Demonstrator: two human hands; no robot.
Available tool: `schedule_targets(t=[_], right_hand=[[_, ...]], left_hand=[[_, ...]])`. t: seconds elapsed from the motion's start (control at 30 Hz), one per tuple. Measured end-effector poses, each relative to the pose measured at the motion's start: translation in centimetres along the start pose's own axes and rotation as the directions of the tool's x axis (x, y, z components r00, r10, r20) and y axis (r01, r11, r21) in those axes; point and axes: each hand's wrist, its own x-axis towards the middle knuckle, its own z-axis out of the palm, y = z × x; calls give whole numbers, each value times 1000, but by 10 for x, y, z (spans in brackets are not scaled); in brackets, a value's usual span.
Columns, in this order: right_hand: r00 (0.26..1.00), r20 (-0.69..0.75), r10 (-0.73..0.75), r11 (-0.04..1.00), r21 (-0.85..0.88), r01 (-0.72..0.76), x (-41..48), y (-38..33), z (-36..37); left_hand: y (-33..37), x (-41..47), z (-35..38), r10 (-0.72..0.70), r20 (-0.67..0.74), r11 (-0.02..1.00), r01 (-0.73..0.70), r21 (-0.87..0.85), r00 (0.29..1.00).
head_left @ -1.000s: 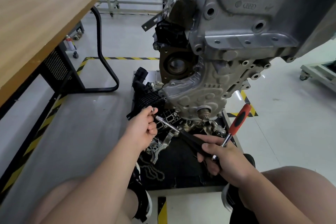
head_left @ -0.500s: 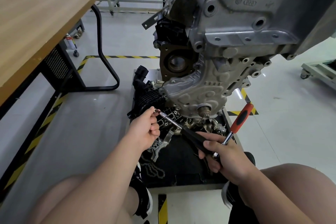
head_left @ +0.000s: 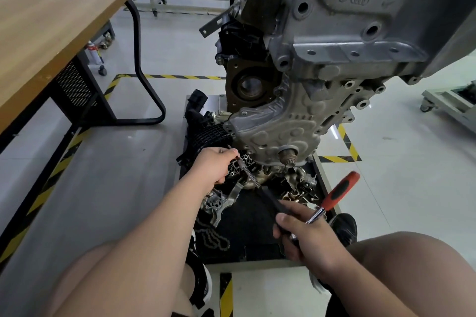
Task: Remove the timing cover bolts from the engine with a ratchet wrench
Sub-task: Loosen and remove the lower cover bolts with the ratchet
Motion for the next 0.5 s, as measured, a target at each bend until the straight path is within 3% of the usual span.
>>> schedule_targets(t=[0.1, 0.5], right_hand=[[1000, -15, 5, 1000, 16, -4, 2, 9, 10], [998, -40, 47, 976, 216, -37, 16, 16, 40]], left_hand=[[6, 12, 8, 0, 15, 995, -1, 97, 1000], [15, 29, 13, 9, -39, 995, -5, 101, 999]])
